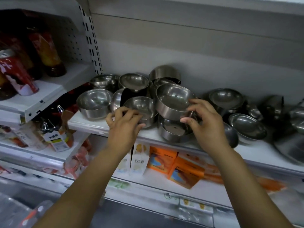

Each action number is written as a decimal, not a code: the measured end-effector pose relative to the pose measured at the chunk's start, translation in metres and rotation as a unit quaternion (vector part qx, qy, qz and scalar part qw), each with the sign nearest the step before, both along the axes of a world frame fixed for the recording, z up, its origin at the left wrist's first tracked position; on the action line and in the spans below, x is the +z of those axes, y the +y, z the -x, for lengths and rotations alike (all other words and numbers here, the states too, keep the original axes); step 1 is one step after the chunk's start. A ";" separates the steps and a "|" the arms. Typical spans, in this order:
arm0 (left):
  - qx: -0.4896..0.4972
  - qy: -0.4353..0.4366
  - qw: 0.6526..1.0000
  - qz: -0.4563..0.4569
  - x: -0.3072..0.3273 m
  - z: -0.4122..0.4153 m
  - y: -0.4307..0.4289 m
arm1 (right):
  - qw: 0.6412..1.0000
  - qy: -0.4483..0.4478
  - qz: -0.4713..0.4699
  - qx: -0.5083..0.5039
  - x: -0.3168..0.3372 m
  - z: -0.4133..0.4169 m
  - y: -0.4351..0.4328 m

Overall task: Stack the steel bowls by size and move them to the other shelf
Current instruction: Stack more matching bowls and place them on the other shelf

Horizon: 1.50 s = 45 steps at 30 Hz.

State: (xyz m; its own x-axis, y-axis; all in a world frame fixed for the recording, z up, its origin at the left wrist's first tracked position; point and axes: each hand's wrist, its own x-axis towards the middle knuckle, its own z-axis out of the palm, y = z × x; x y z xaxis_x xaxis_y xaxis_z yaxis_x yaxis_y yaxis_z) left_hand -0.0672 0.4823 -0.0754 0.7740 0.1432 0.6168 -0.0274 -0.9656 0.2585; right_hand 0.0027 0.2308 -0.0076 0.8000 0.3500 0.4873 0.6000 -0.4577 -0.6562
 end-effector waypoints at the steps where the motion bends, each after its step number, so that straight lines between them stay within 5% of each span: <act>1: -0.008 -0.002 1.000 -0.001 -0.002 -0.001 0.001 | 1.000 0.004 0.001 -0.003 -0.001 0.002 -0.002; 22: -0.127 -0.082 0.971 0.184 0.005 0.030 0.004 | 0.999 0.009 -0.041 -0.024 -0.015 0.032 -0.002; 35: -0.127 -0.131 0.975 0.129 0.034 0.031 -0.016 | 0.991 -0.005 -0.116 -0.068 -0.004 0.032 -0.028; 45: -0.228 -0.132 0.958 0.110 0.068 -0.003 -0.098 | 0.975 -0.072 -0.135 -0.159 0.024 0.034 -0.104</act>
